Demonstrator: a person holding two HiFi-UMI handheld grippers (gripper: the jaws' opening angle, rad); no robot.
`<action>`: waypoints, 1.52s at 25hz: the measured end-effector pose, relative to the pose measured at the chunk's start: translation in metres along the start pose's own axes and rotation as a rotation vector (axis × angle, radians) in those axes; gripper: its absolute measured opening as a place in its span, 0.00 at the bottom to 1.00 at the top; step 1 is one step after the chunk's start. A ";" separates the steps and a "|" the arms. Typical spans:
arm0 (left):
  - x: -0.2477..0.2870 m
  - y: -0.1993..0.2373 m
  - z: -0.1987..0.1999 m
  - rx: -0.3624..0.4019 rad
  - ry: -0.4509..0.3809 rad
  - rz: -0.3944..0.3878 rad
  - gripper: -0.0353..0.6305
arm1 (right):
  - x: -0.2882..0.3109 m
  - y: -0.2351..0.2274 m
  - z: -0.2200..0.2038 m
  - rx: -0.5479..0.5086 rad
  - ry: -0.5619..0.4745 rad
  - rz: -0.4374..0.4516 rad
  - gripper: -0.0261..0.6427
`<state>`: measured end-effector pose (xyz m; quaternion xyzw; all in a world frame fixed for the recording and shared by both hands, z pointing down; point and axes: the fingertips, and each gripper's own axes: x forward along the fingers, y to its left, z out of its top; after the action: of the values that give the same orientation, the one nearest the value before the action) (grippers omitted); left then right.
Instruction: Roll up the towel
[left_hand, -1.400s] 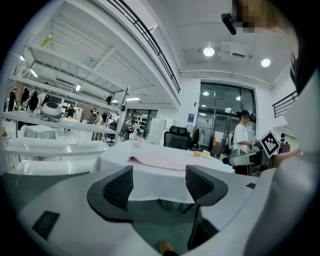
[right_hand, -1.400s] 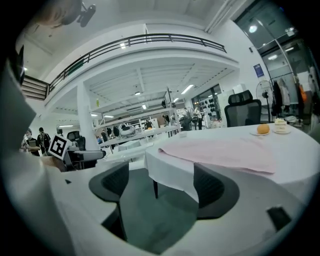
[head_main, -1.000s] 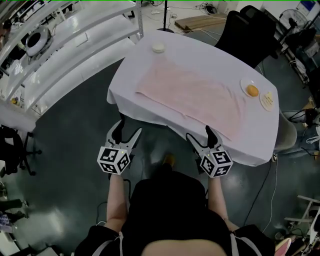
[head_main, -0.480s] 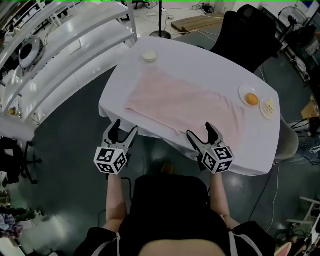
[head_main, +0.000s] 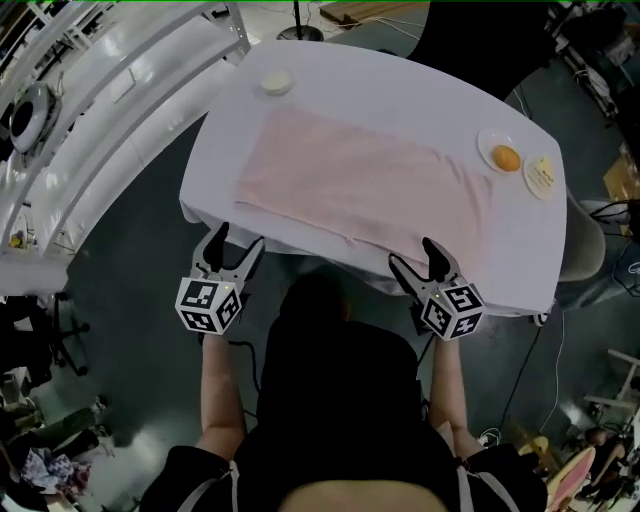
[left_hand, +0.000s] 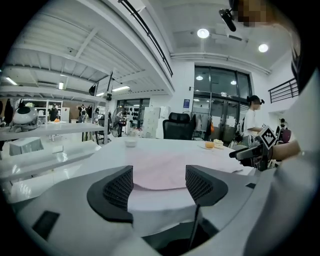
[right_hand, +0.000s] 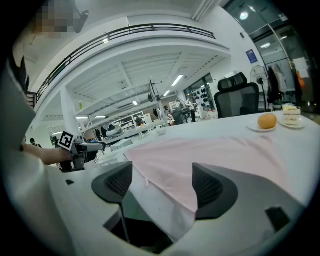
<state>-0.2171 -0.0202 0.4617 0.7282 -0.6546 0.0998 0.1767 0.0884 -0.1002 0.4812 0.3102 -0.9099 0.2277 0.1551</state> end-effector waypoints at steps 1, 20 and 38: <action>0.002 0.005 -0.002 0.007 0.015 -0.008 0.56 | -0.001 -0.001 -0.005 0.005 0.012 -0.006 0.59; 0.061 0.115 -0.055 0.337 0.464 -0.288 0.56 | -0.052 -0.079 -0.048 -0.234 0.335 -0.502 0.61; 0.110 0.106 -0.064 0.443 0.575 -0.296 0.41 | -0.078 -0.148 -0.111 -0.160 0.693 -0.570 0.37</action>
<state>-0.3025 -0.1048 0.5748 0.7778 -0.4288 0.4119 0.2039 0.2576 -0.1092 0.5889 0.4409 -0.6973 0.1951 0.5304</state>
